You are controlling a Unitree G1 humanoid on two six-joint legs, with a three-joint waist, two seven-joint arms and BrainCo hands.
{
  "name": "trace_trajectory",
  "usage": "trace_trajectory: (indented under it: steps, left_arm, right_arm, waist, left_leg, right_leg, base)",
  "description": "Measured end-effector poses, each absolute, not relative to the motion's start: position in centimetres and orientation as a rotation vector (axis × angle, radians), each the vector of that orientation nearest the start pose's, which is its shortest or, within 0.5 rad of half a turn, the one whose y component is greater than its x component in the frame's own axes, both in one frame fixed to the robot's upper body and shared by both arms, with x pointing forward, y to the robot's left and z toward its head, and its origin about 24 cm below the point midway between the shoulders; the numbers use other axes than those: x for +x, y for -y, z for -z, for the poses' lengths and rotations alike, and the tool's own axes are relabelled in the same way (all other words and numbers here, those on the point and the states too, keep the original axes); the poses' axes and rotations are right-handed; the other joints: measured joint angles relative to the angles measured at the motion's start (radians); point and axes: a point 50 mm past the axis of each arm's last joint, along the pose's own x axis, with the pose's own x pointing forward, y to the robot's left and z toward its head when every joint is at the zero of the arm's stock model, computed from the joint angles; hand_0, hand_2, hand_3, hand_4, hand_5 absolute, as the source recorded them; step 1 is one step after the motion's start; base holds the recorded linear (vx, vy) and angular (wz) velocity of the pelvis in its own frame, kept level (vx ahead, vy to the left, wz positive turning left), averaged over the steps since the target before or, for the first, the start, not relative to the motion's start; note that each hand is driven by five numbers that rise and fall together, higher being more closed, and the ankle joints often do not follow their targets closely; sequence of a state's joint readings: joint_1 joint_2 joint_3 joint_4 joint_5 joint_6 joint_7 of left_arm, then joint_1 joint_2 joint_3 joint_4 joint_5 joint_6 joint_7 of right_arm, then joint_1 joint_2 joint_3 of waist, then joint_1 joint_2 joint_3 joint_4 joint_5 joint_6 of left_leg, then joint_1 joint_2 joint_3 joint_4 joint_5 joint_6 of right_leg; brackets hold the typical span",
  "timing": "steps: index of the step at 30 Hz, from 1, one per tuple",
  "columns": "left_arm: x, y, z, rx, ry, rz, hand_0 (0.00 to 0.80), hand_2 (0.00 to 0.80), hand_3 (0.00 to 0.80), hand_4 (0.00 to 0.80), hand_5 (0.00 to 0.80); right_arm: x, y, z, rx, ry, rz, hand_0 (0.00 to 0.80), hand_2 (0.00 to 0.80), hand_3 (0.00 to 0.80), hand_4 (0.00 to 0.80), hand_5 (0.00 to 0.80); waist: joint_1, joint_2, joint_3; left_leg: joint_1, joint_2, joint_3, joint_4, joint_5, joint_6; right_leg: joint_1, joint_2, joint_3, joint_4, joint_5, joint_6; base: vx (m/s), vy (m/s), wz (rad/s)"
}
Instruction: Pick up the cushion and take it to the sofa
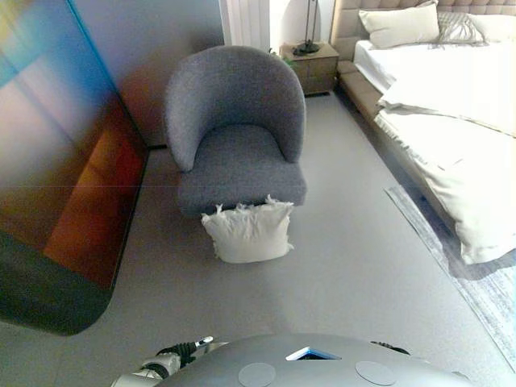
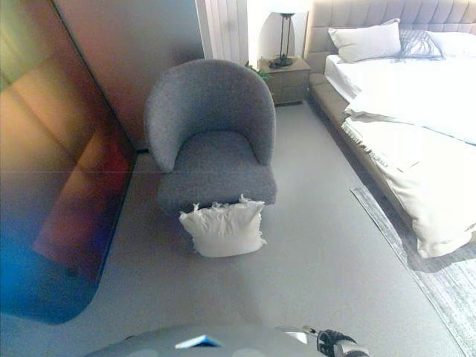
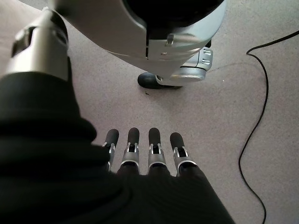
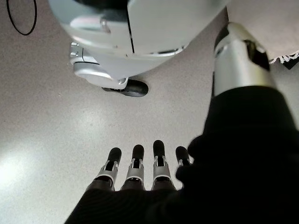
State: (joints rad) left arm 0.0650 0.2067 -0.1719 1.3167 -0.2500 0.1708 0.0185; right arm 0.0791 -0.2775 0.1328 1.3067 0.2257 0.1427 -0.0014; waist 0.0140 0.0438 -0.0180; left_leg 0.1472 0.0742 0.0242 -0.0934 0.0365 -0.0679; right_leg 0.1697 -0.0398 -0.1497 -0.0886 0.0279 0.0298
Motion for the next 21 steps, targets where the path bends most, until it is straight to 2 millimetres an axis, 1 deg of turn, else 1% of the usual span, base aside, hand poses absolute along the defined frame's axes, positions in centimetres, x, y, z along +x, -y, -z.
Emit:
trace_trajectory:
  steps: [21]
  left_arm:
    - [2.42, -22.34, 17.44, 0.071, -1.539, -0.193, 0.0, 0.0, 0.0, 0.0, 0.0]
  right_arm:
    - [2.3, 25.63, 16.63, -0.135, -1.514, 0.239, 0.0, 0.0, 0.0, 0.0, 0.0]
  waist:
    - [0.0, 0.0, 0.0]
  left_leg:
    - [0.0, 0.0, 0.0, 0.0, 0.0, 0.0]
  right_leg:
    - [0.0, 0.001, 0.0, 0.0, 0.0, 0.0]
  base:
    - [0.003, -0.007, 0.0]
